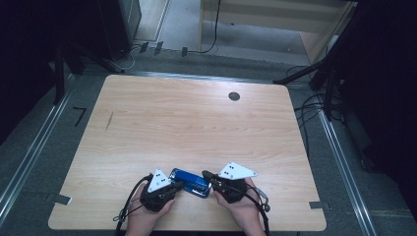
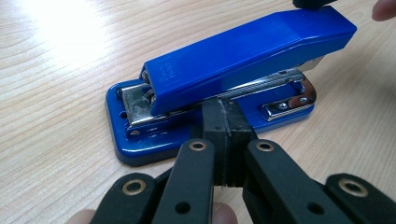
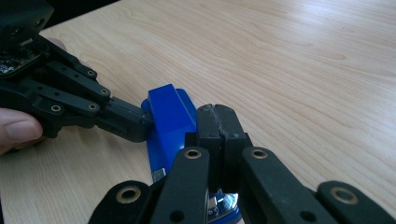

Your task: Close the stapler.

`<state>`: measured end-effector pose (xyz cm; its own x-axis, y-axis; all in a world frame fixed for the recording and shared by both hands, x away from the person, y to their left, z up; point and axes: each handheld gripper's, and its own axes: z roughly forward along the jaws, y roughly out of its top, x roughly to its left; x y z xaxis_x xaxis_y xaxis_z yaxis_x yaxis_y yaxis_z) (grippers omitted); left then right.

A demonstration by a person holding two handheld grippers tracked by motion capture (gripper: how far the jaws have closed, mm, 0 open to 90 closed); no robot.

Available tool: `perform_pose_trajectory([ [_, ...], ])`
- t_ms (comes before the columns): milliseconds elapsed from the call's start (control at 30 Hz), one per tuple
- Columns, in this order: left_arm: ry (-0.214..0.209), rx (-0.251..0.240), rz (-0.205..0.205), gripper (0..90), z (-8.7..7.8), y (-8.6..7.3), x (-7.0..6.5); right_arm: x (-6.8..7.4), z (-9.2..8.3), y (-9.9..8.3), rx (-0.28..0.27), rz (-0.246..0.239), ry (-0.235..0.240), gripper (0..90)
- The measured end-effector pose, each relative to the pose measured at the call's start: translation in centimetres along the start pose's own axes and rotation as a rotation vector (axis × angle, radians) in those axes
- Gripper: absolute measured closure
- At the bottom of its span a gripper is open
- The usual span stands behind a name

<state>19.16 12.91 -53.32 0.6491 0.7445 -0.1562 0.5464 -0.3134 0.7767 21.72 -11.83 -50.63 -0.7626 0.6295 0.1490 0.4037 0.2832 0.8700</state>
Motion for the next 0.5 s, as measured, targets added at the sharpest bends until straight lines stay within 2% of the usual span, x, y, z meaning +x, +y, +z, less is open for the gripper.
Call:
perform_pose_trajectory([
  [300,-0.002,0.002,0.001,90.0,0.0,0.0,0.0,-0.1,-0.9,-0.7,-0.017,0.020,-0.021,90.0],
  [500,-0.001,0.003,0.002,90.0,0.0,0.0,0.0,0.6,-1.0,-0.7,-0.018,0.001,0.008,90.0],
])
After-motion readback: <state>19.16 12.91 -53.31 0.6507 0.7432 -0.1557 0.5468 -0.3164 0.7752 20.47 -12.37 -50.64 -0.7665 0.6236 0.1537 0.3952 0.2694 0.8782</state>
